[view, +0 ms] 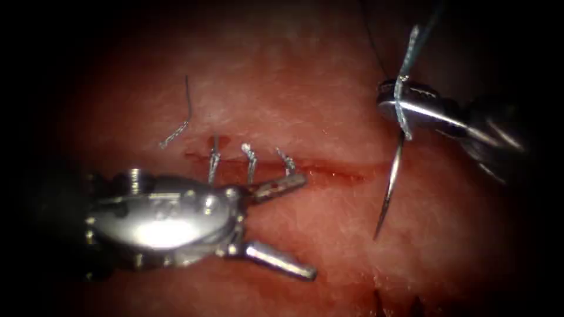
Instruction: Wound Closure
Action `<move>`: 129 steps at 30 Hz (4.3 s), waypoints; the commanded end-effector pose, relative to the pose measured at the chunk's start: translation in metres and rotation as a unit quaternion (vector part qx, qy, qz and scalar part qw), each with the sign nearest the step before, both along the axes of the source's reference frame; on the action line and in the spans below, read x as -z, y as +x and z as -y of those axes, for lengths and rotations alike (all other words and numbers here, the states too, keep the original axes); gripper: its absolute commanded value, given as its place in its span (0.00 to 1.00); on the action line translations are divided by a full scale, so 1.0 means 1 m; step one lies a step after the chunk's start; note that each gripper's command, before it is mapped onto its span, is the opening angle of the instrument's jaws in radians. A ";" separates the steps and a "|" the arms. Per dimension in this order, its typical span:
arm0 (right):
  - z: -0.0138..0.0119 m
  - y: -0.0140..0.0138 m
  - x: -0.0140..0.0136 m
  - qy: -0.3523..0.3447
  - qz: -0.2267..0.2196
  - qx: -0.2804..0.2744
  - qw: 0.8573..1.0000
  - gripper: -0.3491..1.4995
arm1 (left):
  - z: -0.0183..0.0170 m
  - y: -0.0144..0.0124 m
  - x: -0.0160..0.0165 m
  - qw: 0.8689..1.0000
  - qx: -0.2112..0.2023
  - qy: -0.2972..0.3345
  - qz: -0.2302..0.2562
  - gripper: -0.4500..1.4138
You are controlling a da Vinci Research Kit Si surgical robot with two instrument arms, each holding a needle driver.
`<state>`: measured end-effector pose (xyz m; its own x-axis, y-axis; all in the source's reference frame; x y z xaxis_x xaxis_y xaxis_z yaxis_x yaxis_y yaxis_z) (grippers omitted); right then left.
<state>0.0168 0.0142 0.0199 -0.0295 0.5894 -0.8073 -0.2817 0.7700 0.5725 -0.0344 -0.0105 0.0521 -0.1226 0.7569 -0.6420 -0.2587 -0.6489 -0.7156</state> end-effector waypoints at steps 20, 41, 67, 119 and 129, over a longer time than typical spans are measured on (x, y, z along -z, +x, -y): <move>0.0025 0.0069 0.0003 -0.135 -0.050 0.026 0.989 0.00 | 0.0010 -0.0005 -0.0062 0.983 0.075 0.169 -0.001 0.69; 0.0039 0.0093 0.0014 -0.163 -0.088 0.043 0.982 0.00 | 0.0012 0.0002 -0.0068 0.981 0.047 0.186 0.022 0.45; 0.0031 0.0082 0.0056 -0.090 -0.093 -0.013 0.992 0.78 | 0.0011 0.0025 -0.0091 0.983 0.083 0.161 0.019 0.00; 0.0043 0.0104 0.0038 -0.293 0.126 0.061 0.946 0.26 | 0.0007 0.0020 -0.0072 0.967 0.133 0.215 0.013 0.00; 0.0043 0.0106 0.0037 -0.294 0.125 0.055 0.946 0.26 | 0.0010 0.0014 -0.0069 0.969 0.131 0.210 0.013 0.00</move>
